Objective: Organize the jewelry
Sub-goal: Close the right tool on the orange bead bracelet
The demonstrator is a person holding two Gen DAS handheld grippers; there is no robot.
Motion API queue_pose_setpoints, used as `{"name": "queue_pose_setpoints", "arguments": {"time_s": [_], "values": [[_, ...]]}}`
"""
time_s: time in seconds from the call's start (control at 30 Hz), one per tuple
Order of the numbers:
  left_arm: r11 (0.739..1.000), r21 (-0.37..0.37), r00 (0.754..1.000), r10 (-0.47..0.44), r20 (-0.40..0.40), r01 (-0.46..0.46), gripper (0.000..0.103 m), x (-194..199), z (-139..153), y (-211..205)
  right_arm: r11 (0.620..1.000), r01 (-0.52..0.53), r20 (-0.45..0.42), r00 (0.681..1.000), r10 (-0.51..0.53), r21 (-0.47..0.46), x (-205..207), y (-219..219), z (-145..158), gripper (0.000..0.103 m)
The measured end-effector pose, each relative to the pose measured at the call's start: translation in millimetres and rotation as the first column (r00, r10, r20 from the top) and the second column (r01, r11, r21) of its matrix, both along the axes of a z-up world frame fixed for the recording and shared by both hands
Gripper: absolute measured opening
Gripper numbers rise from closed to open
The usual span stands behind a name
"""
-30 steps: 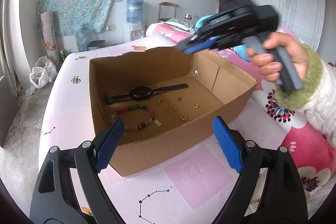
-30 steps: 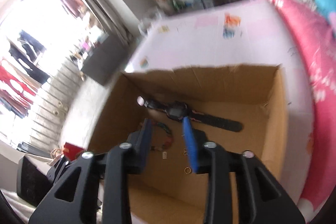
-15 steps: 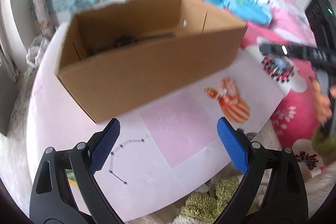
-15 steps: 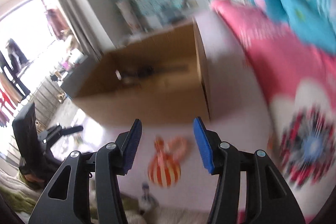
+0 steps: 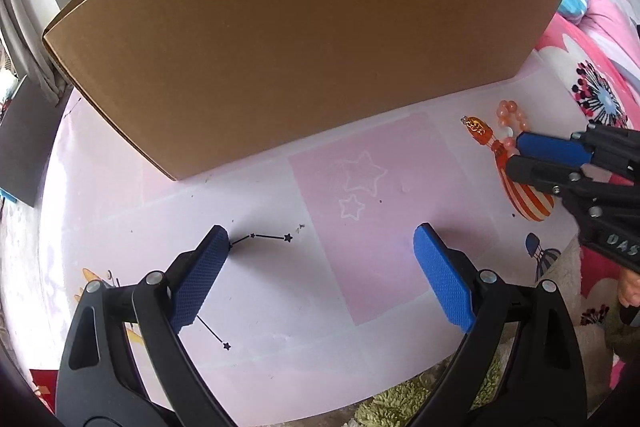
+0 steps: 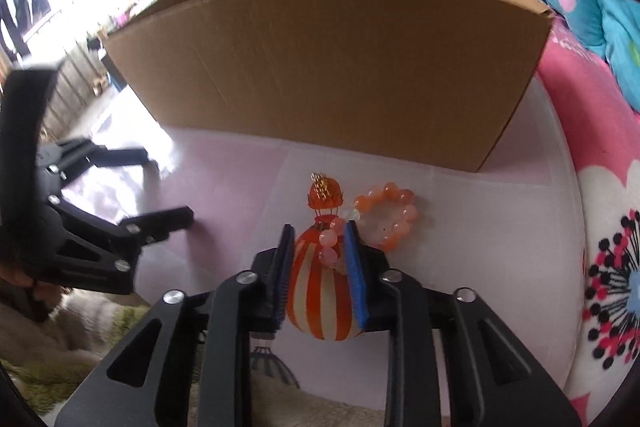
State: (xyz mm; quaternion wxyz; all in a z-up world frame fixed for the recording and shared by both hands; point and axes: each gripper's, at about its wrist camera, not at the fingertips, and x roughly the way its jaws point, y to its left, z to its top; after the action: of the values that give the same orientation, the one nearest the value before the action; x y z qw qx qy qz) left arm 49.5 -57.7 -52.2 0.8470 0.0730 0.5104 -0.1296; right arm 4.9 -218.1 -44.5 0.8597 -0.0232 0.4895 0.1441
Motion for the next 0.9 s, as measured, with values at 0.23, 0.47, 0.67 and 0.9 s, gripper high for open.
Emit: {"name": "queue_pose_setpoints", "arguments": {"time_s": [0.23,0.47,0.67,0.9], "values": [[0.999,0.002,0.999,0.036,-0.001,-0.036,0.095,-2.3,-1.4,-3.8,0.997,0.079,0.011,0.997,-0.078,-0.016,2.1,-23.2,-3.3,0.011],[0.998,0.005,0.998,0.06,-0.001,-0.06,0.096,-5.9,0.0,-4.7,0.987,0.161,0.01,0.987,-0.161,-0.008,3.7,-44.0,-4.4,0.011],[0.998,0.007,0.998,0.065,-0.002,-0.065,0.096,2.1,-1.2,-19.1,0.986,0.163,0.015,0.987,-0.163,-0.026,10.6,-36.1,-4.2,0.011],[0.998,0.007,0.998,0.067,-0.001,-0.067,0.096,4.5,0.1,-22.2,0.985,0.17,0.007,0.985,-0.17,-0.024,11.0,-35.3,-3.4,0.011]]}}
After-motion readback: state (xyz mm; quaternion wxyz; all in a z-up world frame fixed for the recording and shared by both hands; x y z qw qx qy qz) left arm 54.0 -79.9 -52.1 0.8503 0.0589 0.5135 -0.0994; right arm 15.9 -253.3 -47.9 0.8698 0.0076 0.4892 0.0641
